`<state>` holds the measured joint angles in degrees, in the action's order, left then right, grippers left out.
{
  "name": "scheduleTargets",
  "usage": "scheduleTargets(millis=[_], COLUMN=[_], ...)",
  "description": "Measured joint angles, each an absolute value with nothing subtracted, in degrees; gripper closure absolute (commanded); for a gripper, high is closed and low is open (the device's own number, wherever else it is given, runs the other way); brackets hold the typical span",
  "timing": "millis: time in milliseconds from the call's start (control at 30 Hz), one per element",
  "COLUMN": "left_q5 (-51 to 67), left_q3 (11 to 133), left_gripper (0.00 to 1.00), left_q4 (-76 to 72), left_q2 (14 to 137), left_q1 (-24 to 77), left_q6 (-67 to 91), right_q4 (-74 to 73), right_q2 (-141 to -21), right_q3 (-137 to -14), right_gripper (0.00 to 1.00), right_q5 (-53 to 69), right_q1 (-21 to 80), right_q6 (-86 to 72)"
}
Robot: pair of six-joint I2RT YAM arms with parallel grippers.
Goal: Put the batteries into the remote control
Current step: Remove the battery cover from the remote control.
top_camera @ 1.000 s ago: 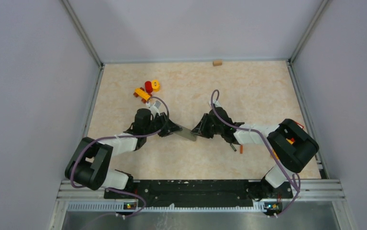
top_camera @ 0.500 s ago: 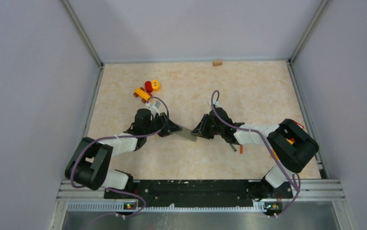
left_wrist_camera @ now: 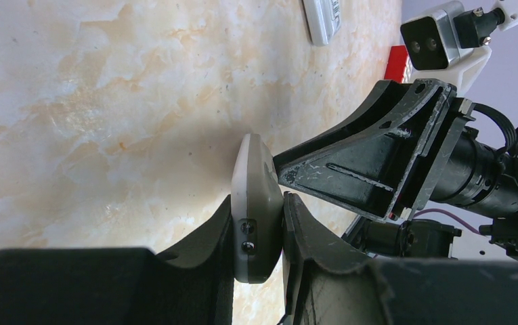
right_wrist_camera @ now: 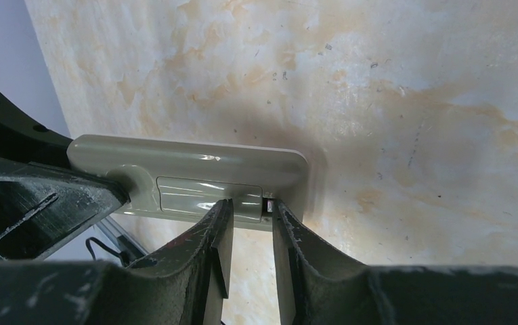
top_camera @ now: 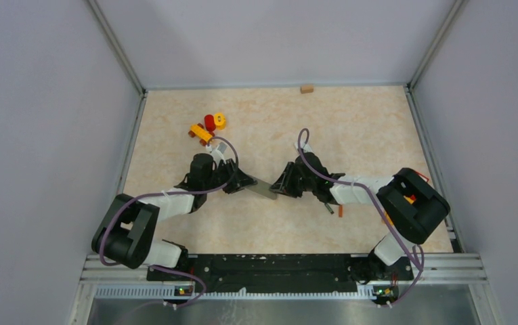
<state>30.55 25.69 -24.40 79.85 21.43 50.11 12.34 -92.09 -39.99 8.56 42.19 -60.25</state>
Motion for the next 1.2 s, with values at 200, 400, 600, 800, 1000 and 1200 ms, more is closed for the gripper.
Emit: scheduleTargets(millis=[200,400,600,800,1000,1200], left_q5=[30.6,30.9,32.9,33.7,33.4,32.5], left_q3=[25.7,25.7,26.0,26.0,26.8,27.9], left_gripper=[1.00,1.00,1.00,1.00,1.00,1.00], left_q4=[-24.4,-24.4,-24.7,-25.6,-26.1,-25.7], left_q2=[79.9,80.2,81.9,83.1,84.6,85.0], left_q1=[21.4,20.9,19.9,19.3,19.1,19.2], left_q6=[50.1,50.1,50.1,50.0,49.6,49.3], right_q4=[13.3,19.3,34.1,44.5,52.4,54.9], right_q2=[-92.7,-93.8,-95.7,-98.8,-102.4,-102.9], right_q3=[-40.0,-37.8,-31.4,-28.6,-27.6,-26.9], right_gripper=[0.70,0.70,0.71,0.72,0.73,0.73], right_q5=[9.3,12.0,14.7,17.1,19.6,18.5], right_q1=[42.1,41.1,39.8,39.0,38.0,38.0], right_q6=[-60.4,-62.8,-67.2,-70.4,-74.1,-74.6])
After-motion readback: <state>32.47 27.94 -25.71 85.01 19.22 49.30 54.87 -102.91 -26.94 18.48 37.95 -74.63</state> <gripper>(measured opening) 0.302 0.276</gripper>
